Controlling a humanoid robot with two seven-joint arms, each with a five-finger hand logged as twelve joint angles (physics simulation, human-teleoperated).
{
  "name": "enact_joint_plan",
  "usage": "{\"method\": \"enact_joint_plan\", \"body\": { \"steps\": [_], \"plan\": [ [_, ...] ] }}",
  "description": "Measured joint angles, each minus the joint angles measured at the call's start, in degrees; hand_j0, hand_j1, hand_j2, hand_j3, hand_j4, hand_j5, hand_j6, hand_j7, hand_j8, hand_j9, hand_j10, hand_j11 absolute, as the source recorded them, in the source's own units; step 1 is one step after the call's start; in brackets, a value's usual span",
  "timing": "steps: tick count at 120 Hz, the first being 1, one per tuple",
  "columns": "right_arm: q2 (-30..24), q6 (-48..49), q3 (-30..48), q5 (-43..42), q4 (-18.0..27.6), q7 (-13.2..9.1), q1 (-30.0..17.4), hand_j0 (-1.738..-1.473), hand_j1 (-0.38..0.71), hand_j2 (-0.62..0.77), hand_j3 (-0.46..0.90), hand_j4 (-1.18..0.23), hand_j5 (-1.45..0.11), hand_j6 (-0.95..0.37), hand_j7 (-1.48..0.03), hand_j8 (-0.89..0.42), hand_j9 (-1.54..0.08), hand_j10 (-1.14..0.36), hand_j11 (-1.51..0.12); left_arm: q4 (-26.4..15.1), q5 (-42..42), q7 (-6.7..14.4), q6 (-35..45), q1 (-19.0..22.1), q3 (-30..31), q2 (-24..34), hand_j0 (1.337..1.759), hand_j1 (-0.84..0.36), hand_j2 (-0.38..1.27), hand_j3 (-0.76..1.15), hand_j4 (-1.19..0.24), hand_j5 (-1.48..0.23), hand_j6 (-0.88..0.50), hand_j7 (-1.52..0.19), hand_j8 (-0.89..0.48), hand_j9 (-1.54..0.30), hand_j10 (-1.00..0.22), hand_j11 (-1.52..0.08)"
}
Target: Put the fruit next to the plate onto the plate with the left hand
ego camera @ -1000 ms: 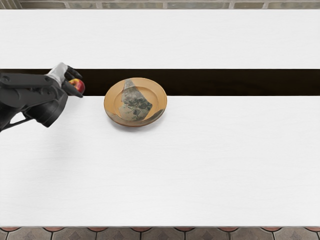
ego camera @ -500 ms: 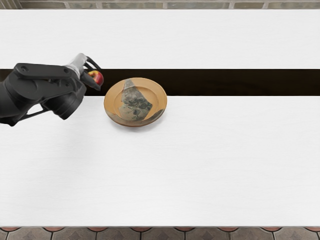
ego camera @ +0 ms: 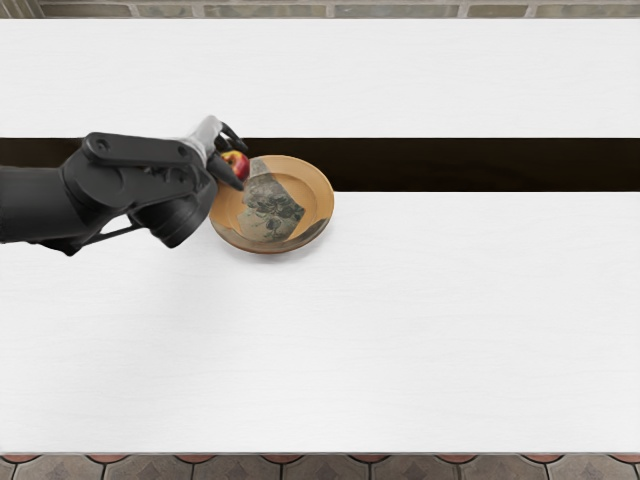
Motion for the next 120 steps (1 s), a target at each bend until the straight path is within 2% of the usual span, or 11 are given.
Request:
{"method": "enact_joint_plan", "body": {
  "steps": [42, 74, 85, 120],
  "plan": [
    [0.0, 0.0, 0.0, 0.0, 0.0, 0.0, 0.0, -1.658, -0.35, 0.00, 0.00, 0.00, 0.00, 0.00, 0.00, 0.00, 0.00, 0.00, 0.00, 0.0, -0.4, 0.5, 0.1, -0.2, 0.0, -4.0, 1.657, -0.26, 0.25, 0.00, -0.58, -0.79, -0.48, -0.79, -0.52, -0.78, -0.59, -0.78],
    [0.0, 0.0, 0.0, 0.0, 0.0, 0.0, 0.0, -1.658, -0.35, 0.00, 0.00, 0.00, 0.00, 0.00, 0.00, 0.00, 0.00, 0.00, 0.00, 0.0, -0.6, 0.6, 0.1, -0.2, 0.0, -4.4, 1.657, -0.26, 0.25, 0.00, -0.57, -0.79, -0.48, -0.78, -0.52, -0.78, -0.58, -0.78],
    [0.0, 0.0, 0.0, 0.0, 0.0, 0.0, 0.0, -1.658, -0.35, 0.00, 0.00, 0.00, 0.00, 0.00, 0.00, 0.00, 0.00, 0.00, 0.00, 0.0, -0.6, 0.6, 0.1, -0.2, 0.0, -4.4, 1.657, -0.25, 0.22, 0.00, -0.54, -0.74, -0.49, -0.73, -0.54, -0.73, -0.55, -0.73],
    [0.0, 0.0, 0.0, 0.0, 0.0, 0.0, 0.0, -1.658, -0.35, 0.00, 0.00, 0.00, 0.00, 0.00, 0.00, 0.00, 0.00, 0.00, 0.00, -0.8, -0.6, 0.6, 0.1, -1.9, 0.0, -3.7, 1.658, -0.16, 0.12, 0.00, -0.44, -0.58, -0.42, -0.57, -0.43, -0.57, -0.44, -0.57]
  ]
}}
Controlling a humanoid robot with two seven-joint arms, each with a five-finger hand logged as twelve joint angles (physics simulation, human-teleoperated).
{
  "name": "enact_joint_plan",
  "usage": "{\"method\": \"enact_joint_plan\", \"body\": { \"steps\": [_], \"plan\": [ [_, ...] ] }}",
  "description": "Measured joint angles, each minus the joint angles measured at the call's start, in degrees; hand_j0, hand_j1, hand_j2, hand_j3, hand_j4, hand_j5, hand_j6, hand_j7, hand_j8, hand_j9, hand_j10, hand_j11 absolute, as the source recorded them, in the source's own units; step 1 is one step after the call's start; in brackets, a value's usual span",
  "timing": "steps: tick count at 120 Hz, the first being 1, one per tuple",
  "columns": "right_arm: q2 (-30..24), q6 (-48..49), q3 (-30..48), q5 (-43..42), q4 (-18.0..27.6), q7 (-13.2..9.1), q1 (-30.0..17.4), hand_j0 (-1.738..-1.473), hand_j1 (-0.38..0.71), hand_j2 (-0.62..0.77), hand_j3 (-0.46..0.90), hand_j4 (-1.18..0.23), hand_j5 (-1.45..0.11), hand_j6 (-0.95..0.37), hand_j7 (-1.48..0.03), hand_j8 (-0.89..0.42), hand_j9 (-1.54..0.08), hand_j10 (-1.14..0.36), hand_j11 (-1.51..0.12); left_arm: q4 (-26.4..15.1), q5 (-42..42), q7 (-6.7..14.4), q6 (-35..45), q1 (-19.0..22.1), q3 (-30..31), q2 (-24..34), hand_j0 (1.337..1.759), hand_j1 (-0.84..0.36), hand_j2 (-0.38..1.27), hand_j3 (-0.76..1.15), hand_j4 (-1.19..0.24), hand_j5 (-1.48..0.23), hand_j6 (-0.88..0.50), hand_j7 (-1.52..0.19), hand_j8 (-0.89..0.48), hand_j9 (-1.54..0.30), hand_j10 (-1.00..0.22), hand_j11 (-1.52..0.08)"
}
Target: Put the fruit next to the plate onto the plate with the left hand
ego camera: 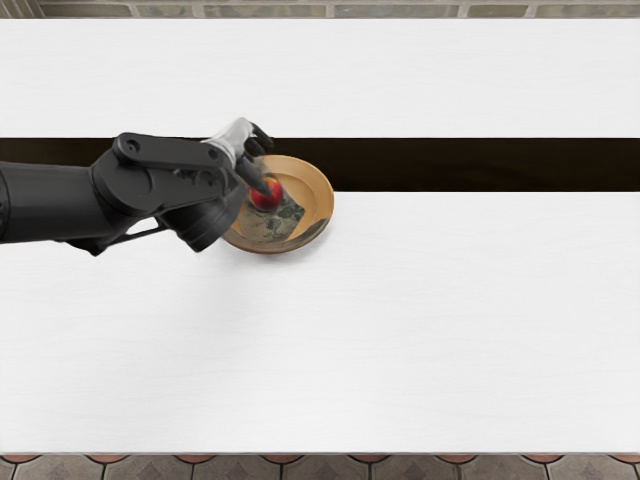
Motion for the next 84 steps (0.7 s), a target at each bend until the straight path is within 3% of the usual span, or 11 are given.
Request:
{"method": "enact_joint_plan", "body": {
  "steps": [18, 32, 48, 65, 84],
  "plan": [
    [0.0, 0.0, 0.0, 0.0, 0.0, 0.0, 0.0, -1.658, -0.35, 0.00, 0.00, 0.00, 0.00, 0.00, 0.00, 0.00, 0.00, 0.00, 0.00, -1.5, -0.8, 0.0, -0.1, -1.7, 0.0, 3.8, 1.658, -0.04, 0.08, 0.00, -0.33, -0.43, -0.33, -0.43, -0.33, -0.43, -0.33, -0.43],
    [0.0, 0.0, 0.0, 0.0, 0.0, 0.0, 0.0, -1.658, -0.35, 0.00, 0.00, 0.00, 0.00, 0.00, 0.00, 0.00, 0.00, 0.00, 0.00, -3.5, -1.3, -0.1, -0.9, -2.2, -0.1, 9.6, 1.658, 0.12, 0.05, 0.00, -0.20, -0.26, -0.19, -0.26, -0.20, -0.26, -0.20, -0.26],
    [0.0, 0.0, 0.0, 0.0, 0.0, 0.0, 0.0, -1.658, -0.35, 0.00, 0.00, 0.00, 0.00, 0.00, 0.00, 0.00, 0.00, 0.00, 0.00, -5.0, -1.3, -0.2, -2.7, -2.3, -0.5, 19.3, 1.658, 0.22, 0.03, 0.00, -0.11, -0.14, -0.11, -0.14, -0.11, -0.14, -0.11, -0.14],
    [0.0, 0.0, 0.0, 0.0, 0.0, 0.0, 0.0, -1.658, -0.35, 0.00, 0.00, 0.00, 0.00, 0.00, 0.00, 0.00, 0.00, 0.00, 0.00, -5.9, -0.4, -0.4, -18.1, -2.3, -2.3, 34.4, 1.658, 0.28, 0.01, 0.00, -0.06, -0.08, -0.06, -0.08, -0.06, -0.08, -0.06, -0.08],
    [0.0, 0.0, 0.0, 0.0, 0.0, 0.0, 0.0, -1.658, -0.35, 0.00, 0.00, 0.00, 0.00, 0.00, 0.00, 0.00, 0.00, 0.00, 0.00, -6.8, 0.3, -0.4, -35.5, -2.2, -5.0, 42.5, 1.658, 0.31, 0.01, 0.00, -0.03, -0.04, -0.03, -0.04, -0.03, -0.04, -0.03, -0.04]
  ]
}}
